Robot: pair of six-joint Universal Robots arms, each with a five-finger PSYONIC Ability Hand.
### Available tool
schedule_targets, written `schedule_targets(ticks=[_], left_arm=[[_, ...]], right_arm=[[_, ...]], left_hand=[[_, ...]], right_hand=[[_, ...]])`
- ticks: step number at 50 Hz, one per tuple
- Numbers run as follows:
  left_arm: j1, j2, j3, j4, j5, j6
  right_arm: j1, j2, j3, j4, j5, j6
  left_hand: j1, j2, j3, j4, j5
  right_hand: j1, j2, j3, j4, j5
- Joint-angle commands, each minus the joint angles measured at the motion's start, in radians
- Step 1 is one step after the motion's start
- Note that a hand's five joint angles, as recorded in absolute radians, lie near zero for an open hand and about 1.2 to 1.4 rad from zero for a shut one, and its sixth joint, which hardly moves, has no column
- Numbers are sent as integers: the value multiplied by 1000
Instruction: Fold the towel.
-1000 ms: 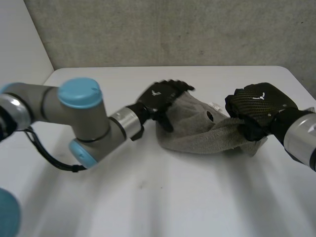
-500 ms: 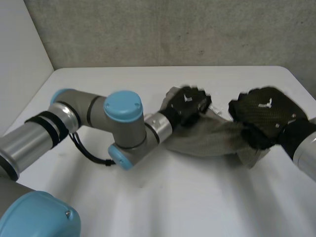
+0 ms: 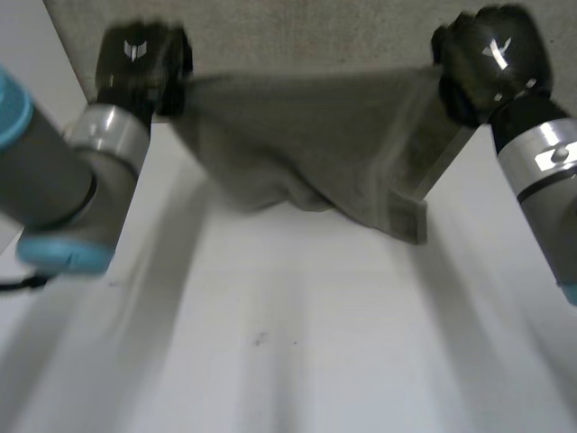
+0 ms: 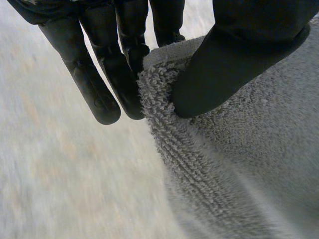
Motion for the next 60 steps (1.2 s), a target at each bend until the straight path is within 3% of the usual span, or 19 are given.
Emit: schedule_targets(ticks=[1, 7, 9, 12, 14, 23, 31, 33, 34, 36, 39, 43, 45, 47, 48, 50, 52, 55, 60], left_arm=[[-2, 142, -407, -2, 7, -5], [-57, 175, -582, -65, 9, 1], [-73, 201, -596, -164, 10, 4], [-73, 223, -592, -224, 10, 6], [-71, 285, -571, -337, 15, 6], [-73, 336, -517, -435, 29, 44], [-66, 103, -395, -379, 43, 172], [-66, -8, -274, -353, 41, 211], [-66, -9, -273, -353, 41, 211], [-66, -55, -203, -340, 41, 227], [-65, -124, -19, -310, 39, 236], [-65, -170, 231, -284, 41, 228], [-68, -182, 482, -199, 36, 198], [-68, -181, 559, -132, 35, 166], [-66, -170, 598, -55, 30, 131], [-63, -158, 604, 25, 20, 101], [-63, -139, 598, 92, -2, 78], [-60, -95, 516, 157, -66, 70], [-25, -63, 312, 168, -94, 66]], right_arm=[[5, -3, 92, 257, -109, -21], [5, -2, 83, 564, -113, -56], [7, 0, 60, 751, -107, -138], [7, 0, 49, 838, -106, -196], [12, -5, 37, 980, -107, -306], [10, 0, 29, 1075, -101, -436], [61, 164, -89, 1002, -47, -418], [120, 232, -194, 968, 37, -407], [120, 233, -195, 968, 37, -407], [148, 297, -332, 924, 139, -400], [157, 320, -409, 885, 181, -397], [159, 331, -634, 647, 253, -340], [159, 322, -673, 548, 264, -315], [160, 279, -687, 290, 278, -294], [160, 279, -687, 288, 278, -294], [159, 219, -634, 68, 284, -294], [160, 196, -598, 22, 279, -297], [159, 176, -555, 40, 273, -297], [159, 181, -491, 156, 263, -294]], left_hand=[[220, 180, 181, 179, 196], [220, 180, 181, 179, 196], [220, 180, 181, 179, 196], [220, 180, 181, 179, 196], [220, 180, 181, 179, 196], [220, 180, 181, 179, 196], [220, 180, 181, 179, 196], [220, 180, 181, 179, 196], [220, 180, 181, 179, 196], [220, 180, 181, 179, 196], [220, 180, 181, 179, 196], [220, 180, 181, 179, 196], [220, 180, 181, 179, 196], [220, 180, 181, 179, 196], [220, 180, 181, 179, 196], [220, 180, 181, 179, 196], [220, 180, 181, 179, 196], [220, 180, 181, 179, 196], [220, 180, 181, 179, 196]], right_hand=[[435, 215, 209, 202, 236], [435, 215, 209, 202, 236], [435, 215, 209, 202, 236], [435, 215, 209, 202, 236], [435, 215, 209, 202, 236], [435, 215, 209, 202, 236], [435, 215, 209, 202, 236], [435, 215, 209, 202, 236], [435, 215, 209, 202, 236], [435, 215, 209, 202, 236], [435, 215, 209, 202, 236], [435, 215, 209, 202, 236], [435, 215, 209, 202, 236], [435, 215, 209, 202, 236], [435, 215, 209, 202, 236], [435, 215, 209, 202, 236], [435, 215, 209, 202, 236], [435, 215, 209, 202, 236], [435, 215, 209, 202, 236]])
